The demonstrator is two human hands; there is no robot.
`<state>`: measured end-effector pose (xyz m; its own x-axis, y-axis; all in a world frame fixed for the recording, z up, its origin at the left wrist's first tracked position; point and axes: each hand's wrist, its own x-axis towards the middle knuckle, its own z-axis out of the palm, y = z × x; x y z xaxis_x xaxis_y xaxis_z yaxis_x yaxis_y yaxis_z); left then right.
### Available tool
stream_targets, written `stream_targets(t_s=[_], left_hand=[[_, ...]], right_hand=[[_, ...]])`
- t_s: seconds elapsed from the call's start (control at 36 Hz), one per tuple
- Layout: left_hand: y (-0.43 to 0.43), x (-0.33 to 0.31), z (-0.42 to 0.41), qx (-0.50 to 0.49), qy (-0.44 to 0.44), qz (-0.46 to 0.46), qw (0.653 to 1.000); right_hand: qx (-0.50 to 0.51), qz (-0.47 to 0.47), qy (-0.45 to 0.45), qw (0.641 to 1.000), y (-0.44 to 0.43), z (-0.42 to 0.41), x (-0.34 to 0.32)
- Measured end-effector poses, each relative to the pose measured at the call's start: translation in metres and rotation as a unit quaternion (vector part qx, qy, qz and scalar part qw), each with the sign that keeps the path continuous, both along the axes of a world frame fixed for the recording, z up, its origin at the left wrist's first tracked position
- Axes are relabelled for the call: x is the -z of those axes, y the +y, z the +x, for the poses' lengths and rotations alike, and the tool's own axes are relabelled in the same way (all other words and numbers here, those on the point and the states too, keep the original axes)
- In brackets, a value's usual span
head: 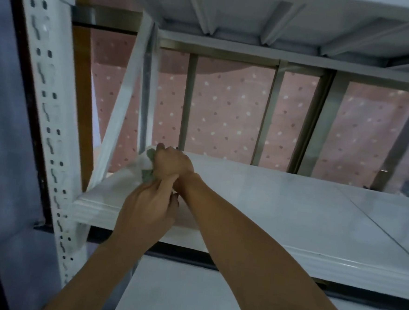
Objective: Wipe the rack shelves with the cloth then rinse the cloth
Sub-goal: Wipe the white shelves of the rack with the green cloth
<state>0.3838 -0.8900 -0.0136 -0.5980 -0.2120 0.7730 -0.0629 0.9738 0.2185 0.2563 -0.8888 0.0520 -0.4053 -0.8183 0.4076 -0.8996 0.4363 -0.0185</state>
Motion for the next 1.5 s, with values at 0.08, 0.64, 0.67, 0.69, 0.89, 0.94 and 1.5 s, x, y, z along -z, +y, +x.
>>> stream_targets(t_s=[0.08, 0.64, 0.67, 0.69, 0.89, 0.94, 1.5], left_hand=[[0.029, -0.001, -0.027, 0.021, -0.022, -0.012, 0.999], [0.206, -0.004, -0.148, 0.187, -0.092, -0.04, 0.977], [0.208, -0.003, -0.151, 0.19, -0.091, -0.037, 0.977], [0.209, -0.003, -0.153, 0.192, -0.09, -0.034, 0.977], [0.212, -0.001, -0.159, 0.198, -0.105, -0.023, 0.974], [0.213, -0.001, -0.157, 0.198, -0.106, -0.018, 0.974], [0.135, 0.006, -0.104, 0.181, -0.132, 0.003, 0.975]], right_hand=[[0.032, -0.025, 0.007, 0.999, 0.045, -0.034, -0.009], [0.4, -0.118, -0.131, 0.899, 0.424, -0.265, 0.021], [0.408, -0.111, -0.128, 0.897, 0.433, -0.27, 0.024], [0.415, -0.097, -0.125, 0.896, 0.44, -0.274, 0.025], [0.379, 0.075, -0.025, 0.922, 0.44, -0.277, 0.021], [0.366, 0.105, -0.01, 0.925, 0.438, -0.276, 0.02], [0.271, 0.104, 0.009, 0.957, 0.293, -0.234, 0.026]])
